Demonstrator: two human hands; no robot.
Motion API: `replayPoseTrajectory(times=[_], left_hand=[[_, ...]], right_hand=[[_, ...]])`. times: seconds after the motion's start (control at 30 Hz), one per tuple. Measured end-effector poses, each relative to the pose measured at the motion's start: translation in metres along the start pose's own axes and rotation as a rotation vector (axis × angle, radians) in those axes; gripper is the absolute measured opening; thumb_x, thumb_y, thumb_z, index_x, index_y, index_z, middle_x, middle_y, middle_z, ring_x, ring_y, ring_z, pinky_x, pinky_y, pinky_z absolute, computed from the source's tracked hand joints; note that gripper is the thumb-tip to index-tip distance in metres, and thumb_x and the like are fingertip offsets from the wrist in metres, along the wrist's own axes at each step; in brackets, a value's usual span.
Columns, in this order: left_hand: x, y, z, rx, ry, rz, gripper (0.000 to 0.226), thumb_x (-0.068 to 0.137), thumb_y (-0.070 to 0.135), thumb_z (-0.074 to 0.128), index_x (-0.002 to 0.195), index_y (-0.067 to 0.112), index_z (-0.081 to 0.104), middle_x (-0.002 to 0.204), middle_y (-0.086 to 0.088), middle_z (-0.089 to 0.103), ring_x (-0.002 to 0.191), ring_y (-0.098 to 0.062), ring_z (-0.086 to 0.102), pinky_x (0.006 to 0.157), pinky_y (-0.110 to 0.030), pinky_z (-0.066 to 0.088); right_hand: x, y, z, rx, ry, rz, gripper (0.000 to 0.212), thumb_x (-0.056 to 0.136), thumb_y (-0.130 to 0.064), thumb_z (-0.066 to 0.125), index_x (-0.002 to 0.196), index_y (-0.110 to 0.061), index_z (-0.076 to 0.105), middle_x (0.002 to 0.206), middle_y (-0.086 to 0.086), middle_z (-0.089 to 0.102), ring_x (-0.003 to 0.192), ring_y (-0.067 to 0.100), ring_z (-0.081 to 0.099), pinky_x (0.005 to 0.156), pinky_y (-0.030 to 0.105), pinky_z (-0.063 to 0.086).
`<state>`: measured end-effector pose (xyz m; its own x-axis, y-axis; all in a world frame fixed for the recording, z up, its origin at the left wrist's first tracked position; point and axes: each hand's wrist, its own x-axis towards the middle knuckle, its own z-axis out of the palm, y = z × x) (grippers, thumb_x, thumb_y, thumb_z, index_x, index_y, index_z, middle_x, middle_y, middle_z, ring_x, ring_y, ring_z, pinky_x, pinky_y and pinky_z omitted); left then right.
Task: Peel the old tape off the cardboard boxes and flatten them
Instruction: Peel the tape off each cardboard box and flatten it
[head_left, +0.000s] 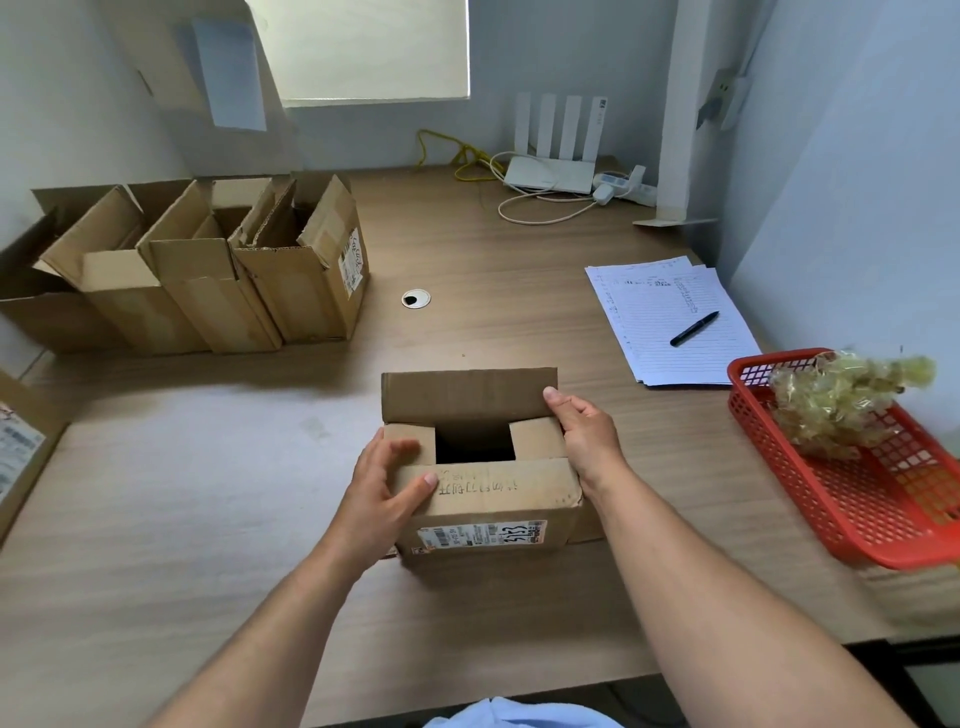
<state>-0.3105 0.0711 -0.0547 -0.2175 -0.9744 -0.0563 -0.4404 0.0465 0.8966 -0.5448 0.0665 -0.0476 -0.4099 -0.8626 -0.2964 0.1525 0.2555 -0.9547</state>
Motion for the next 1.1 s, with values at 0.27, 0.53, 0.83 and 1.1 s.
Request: replayPoseTrajectory(times=[0.27, 0.53, 0.83, 1.1], left_hand=[[0.008, 0.003, -0.017, -0.525, 0.039, -0.307, 0.041, 0.097, 0.039, 0.049, 0.077, 0.007, 0.065, 0.096, -0.012, 0.064, 0.091, -0.021, 0.055, 0.082, -0.036, 0.038], [-0.008, 0.004, -0.037, 0.0, -0.538, -0.287, 0.131, 0.053, 0.047, 0.085, 0.149, 0.043, -0.004, 0.151, 0.023, 0.011, 0.138, -0.002, 0.028, 0.111, -0.032, 0.034], [-0.004, 0.0, -0.021, 0.137, -0.349, -0.104, 0.15, 0.044, 0.057, 0.085, 0.147, 0.038, -0.021, 0.157, 0.013, 0.004, 0.144, -0.01, 0.008, 0.119, -0.038, 0.018], [0.008, 0.011, -0.007, 0.066, -0.282, -0.126, 0.136, 0.053, 0.067, 0.078, 0.151, 0.035, -0.011, 0.159, 0.004, 0.012, 0.146, -0.019, 0.013, 0.116, -0.047, 0.024]], right_hand=[[0.003, -0.001, 0.006, 0.304, 0.082, 0.121, 0.006, 0.087, -0.016, 0.067, 0.086, -0.012, 0.064, 0.076, 0.001, 0.069, 0.059, 0.007, 0.065, 0.052, 0.016, 0.052], [0.003, 0.003, 0.01, 0.272, 0.073, 0.108, 0.015, 0.087, -0.021, 0.068, 0.074, -0.015, 0.064, 0.072, 0.001, 0.069, 0.063, 0.013, 0.064, 0.066, 0.027, 0.053], [-0.014, -0.012, 0.009, -0.866, 0.038, -0.072, 0.084, 0.069, -0.065, 0.066, 0.132, -0.014, 0.043, 0.132, 0.009, 0.044, 0.126, 0.026, 0.04, 0.099, 0.037, 0.036], [-0.034, -0.031, -0.001, -0.932, 0.046, -0.193, 0.02, 0.088, -0.029, 0.046, 0.083, -0.013, 0.057, 0.088, 0.008, 0.057, 0.086, 0.029, 0.052, 0.069, 0.033, 0.039]])
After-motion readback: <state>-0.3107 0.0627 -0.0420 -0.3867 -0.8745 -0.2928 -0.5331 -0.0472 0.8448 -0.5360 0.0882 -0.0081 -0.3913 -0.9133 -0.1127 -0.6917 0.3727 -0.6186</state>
